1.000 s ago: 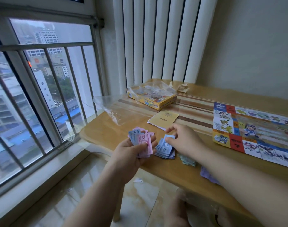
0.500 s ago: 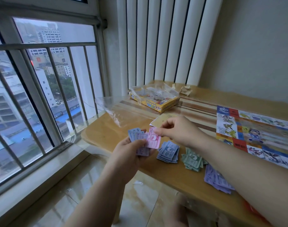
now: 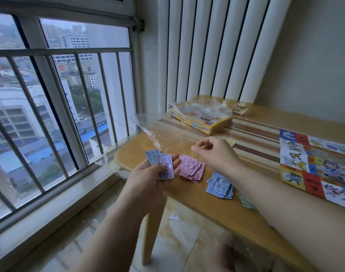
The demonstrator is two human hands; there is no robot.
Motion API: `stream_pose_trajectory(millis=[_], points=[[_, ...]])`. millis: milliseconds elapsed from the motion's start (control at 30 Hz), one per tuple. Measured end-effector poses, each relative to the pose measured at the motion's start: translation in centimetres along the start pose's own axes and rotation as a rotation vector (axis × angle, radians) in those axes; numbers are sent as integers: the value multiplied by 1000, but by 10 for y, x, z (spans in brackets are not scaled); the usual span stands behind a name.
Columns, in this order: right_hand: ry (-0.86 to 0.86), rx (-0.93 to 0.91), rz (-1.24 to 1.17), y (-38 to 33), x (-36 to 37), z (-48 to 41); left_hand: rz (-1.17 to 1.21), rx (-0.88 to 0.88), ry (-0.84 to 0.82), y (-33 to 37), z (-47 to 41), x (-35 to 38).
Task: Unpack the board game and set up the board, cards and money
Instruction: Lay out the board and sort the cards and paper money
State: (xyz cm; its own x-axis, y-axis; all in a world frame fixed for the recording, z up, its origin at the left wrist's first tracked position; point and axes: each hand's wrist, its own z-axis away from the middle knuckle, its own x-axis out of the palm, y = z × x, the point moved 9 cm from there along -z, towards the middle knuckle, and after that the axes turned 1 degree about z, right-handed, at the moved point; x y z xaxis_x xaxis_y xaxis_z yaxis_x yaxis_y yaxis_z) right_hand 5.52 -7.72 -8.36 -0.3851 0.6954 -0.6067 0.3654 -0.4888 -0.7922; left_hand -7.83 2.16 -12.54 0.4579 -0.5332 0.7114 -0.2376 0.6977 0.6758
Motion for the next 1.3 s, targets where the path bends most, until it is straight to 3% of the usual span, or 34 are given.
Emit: stream_pose_trajectory(millis=[133,300,633,800,1100,1200,1300], points=[[-236,-56,-95,-17,5,20,-68,-57,-96,-17,4,20],[-291,-99,-63,-18,-8,31,-172,-86,-178,-34,10,40],[-127,44,-106,35,-91,62,-193,-129,-183,-57,21,69],[-200,96,63,63,-123,92,-208,-175,-248,-84,29,94],[-5,20,506,83,-128,113,-253,-251,-291,-115,40,116],[61,-31,208,58,-133,110,-282,-265,-288,-118,42,116],[-67,7,83,47,-114,100,-303,-260,-282,-117,42,116]])
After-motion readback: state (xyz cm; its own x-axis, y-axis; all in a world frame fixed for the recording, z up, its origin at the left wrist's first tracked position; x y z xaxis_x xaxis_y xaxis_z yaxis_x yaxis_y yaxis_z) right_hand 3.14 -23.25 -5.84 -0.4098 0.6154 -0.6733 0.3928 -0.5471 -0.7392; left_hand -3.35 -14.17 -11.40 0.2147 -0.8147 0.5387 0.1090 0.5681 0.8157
